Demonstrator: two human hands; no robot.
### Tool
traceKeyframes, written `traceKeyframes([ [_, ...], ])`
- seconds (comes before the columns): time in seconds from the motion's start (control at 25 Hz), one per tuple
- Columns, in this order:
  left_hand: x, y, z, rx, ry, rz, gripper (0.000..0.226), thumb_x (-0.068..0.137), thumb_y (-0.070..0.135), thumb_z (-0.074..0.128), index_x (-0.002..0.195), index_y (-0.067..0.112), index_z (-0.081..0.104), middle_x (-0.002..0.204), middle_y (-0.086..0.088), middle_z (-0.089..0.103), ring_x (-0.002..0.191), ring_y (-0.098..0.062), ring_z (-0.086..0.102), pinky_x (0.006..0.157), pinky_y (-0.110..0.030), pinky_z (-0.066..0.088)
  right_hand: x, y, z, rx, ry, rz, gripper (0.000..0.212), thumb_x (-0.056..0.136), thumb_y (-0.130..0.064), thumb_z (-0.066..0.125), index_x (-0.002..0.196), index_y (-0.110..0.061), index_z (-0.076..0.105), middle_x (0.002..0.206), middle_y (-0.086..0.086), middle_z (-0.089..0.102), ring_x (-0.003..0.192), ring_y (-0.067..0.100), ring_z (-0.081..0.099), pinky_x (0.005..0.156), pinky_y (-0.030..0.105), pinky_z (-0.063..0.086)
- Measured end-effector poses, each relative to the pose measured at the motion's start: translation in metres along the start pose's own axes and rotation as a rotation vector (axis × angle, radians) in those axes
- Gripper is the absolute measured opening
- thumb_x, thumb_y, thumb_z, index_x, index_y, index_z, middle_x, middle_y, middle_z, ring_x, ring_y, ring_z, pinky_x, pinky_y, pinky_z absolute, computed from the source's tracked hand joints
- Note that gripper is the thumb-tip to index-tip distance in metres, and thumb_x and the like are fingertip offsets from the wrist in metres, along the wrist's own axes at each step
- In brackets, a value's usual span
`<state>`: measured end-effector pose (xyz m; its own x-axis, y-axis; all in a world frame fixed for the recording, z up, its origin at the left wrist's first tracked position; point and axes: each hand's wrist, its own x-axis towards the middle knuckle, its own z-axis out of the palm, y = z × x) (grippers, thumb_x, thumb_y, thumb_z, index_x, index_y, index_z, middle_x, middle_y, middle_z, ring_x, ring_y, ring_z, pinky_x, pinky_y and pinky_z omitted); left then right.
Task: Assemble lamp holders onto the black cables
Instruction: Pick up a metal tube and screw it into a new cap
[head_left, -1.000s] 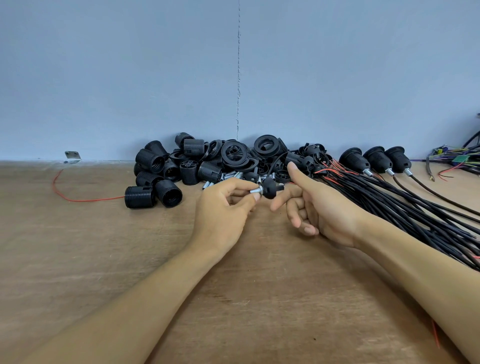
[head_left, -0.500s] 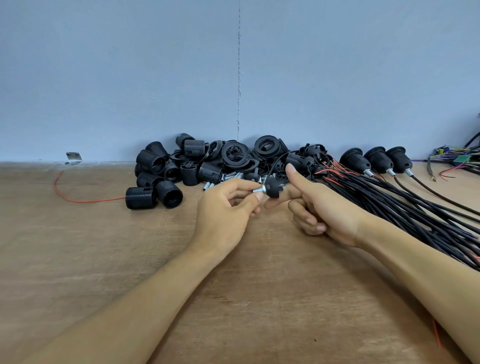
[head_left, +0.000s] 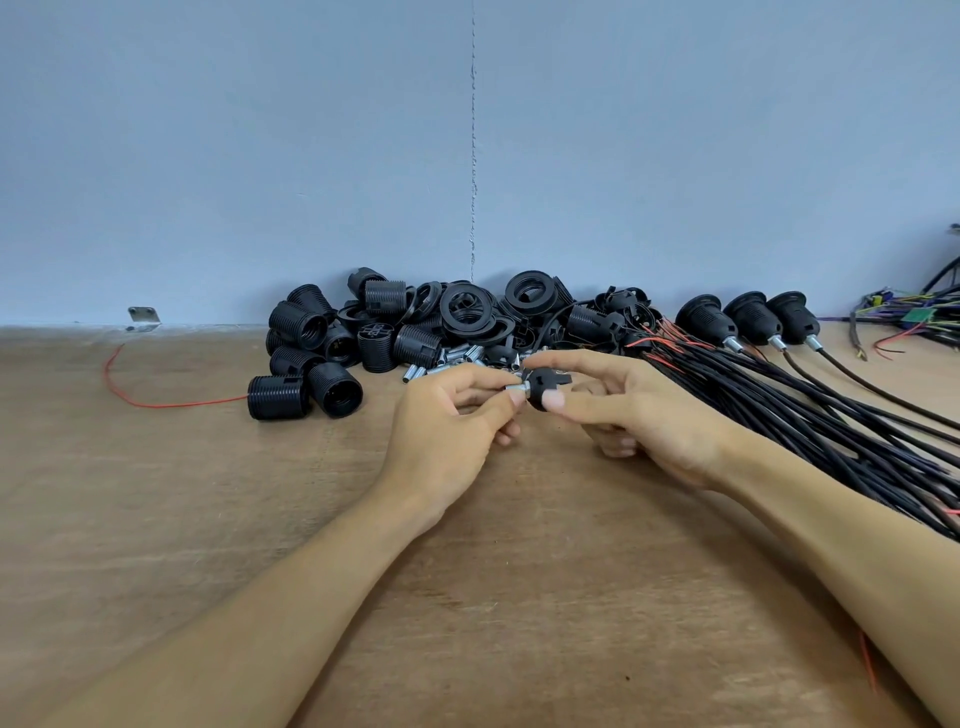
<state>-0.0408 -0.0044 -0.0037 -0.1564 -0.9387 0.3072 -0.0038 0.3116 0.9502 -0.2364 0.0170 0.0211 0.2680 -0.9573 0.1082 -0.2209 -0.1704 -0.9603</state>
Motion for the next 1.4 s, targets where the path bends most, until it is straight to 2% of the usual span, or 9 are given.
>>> traceKeyframes([
  [0.12, 0.002, -0.002, -0.001, 0.016, -0.017, -0.020, 0.010, 0.092, 0.008, 0.072, 0.089, 0.016, 0.077, 0.075, -0.003, 0.076, 0.058, -0.013, 0.068, 0.056, -0.023, 0.054, -0.001, 0.000, 0.005, -0.125, 0.059, -0.005, 0.034, 0.078, -0.038, 0.080, 0.112, -0.036, 0.074, 0.071, 0.012, 0.032, 0.064, 0.023, 0.030, 0.049, 0.024, 0.026],
  [0.2, 0.002, -0.003, 0.000, 0.029, -0.026, -0.018, 0.011, 0.093, 0.008, 0.071, 0.089, 0.015, 0.077, 0.075, -0.003, 0.076, 0.057, -0.012, 0.067, 0.055, -0.022, 0.053, -0.001, -0.002, 0.008, -0.167, 0.071, 0.004, 0.015, 0.085, -0.049, 0.071, 0.089, -0.036, 0.076, 0.061, -0.005, 0.037, 0.058, 0.011, 0.033, 0.051, 0.021, 0.027],
  [0.4, -0.002, 0.003, 0.005, 0.026, 0.020, 0.052, 0.011, 0.091, 0.008, 0.074, 0.087, 0.018, 0.076, 0.074, -0.002, 0.076, 0.055, -0.012, 0.067, 0.054, -0.021, 0.053, 0.000, 0.001, 0.007, -0.119, 0.151, 0.037, 0.050, 0.091, -0.059, 0.061, 0.065, -0.017, 0.068, 0.052, 0.005, 0.037, 0.047, 0.017, 0.034, 0.046, 0.026, 0.029],
  [0.64, -0.001, 0.001, 0.003, -0.031, -0.025, -0.084, 0.013, 0.097, 0.014, 0.068, 0.086, 0.009, 0.073, 0.068, -0.002, 0.072, 0.052, -0.013, 0.063, 0.050, -0.022, 0.051, 0.000, 0.000, 0.012, 0.001, 0.177, -0.051, 0.036, 0.089, -0.031, 0.072, 0.119, -0.014, 0.062, 0.103, 0.006, 0.069, 0.065, 0.024, 0.065, 0.047, 0.029, 0.049],
  [0.72, -0.002, 0.001, 0.005, -0.008, -0.052, -0.070, 0.012, 0.096, 0.011, 0.068, 0.086, 0.008, 0.073, 0.067, -0.001, 0.072, 0.052, -0.012, 0.064, 0.050, -0.021, 0.051, -0.001, -0.001, 0.012, -0.092, 0.182, -0.035, 0.025, 0.096, -0.039, 0.064, 0.101, -0.015, 0.071, 0.087, 0.002, 0.072, 0.057, 0.021, 0.057, 0.042, 0.025, 0.041],
  [0.88, -0.007, 0.003, 0.010, 0.158, -0.085, 0.144, 0.016, 0.093, 0.007, 0.071, 0.081, 0.018, 0.073, 0.067, 0.003, 0.072, 0.054, -0.013, 0.069, 0.052, -0.021, 0.054, 0.003, -0.003, 0.012, -0.158, 0.240, 0.117, 0.056, 0.095, -0.061, 0.052, 0.058, -0.020, 0.062, 0.055, 0.004, 0.058, 0.042, 0.015, 0.041, 0.039, 0.019, 0.030],
  [1.12, -0.006, 0.002, 0.008, 0.096, -0.051, 0.037, 0.019, 0.099, 0.017, 0.065, 0.080, 0.016, 0.071, 0.064, 0.000, 0.070, 0.052, -0.016, 0.068, 0.051, -0.024, 0.054, -0.001, 0.001, 0.013, -0.203, 0.249, -0.112, 0.036, 0.098, -0.053, 0.054, 0.098, -0.019, 0.068, 0.082, 0.001, 0.072, 0.050, 0.017, 0.056, 0.045, 0.023, 0.040],
  [1.24, -0.006, 0.003, 0.008, 0.077, -0.073, -0.006, 0.017, 0.098, 0.016, 0.067, 0.081, 0.013, 0.071, 0.063, 0.000, 0.070, 0.051, -0.015, 0.067, 0.050, -0.024, 0.053, 0.003, 0.004, 0.015, -0.304, 0.248, -0.063, 0.055, 0.098, -0.060, 0.048, 0.083, -0.010, 0.065, 0.065, -0.004, 0.062, 0.049, 0.007, 0.047, 0.055, 0.026, 0.040],
  [1.4, -0.011, 0.005, 0.012, 0.304, -0.084, 0.254, 0.019, 0.094, 0.015, 0.070, 0.077, 0.023, 0.069, 0.065, 0.010, 0.068, 0.051, -0.008, 0.066, 0.055, -0.016, 0.051, 0.005, 0.003, 0.014, -0.376, 0.296, 0.040, 0.067, 0.094, -0.069, 0.038, 0.053, -0.017, 0.052, 0.048, -0.005, 0.048, 0.044, 0.008, 0.039, 0.057, 0.030, 0.034],
])
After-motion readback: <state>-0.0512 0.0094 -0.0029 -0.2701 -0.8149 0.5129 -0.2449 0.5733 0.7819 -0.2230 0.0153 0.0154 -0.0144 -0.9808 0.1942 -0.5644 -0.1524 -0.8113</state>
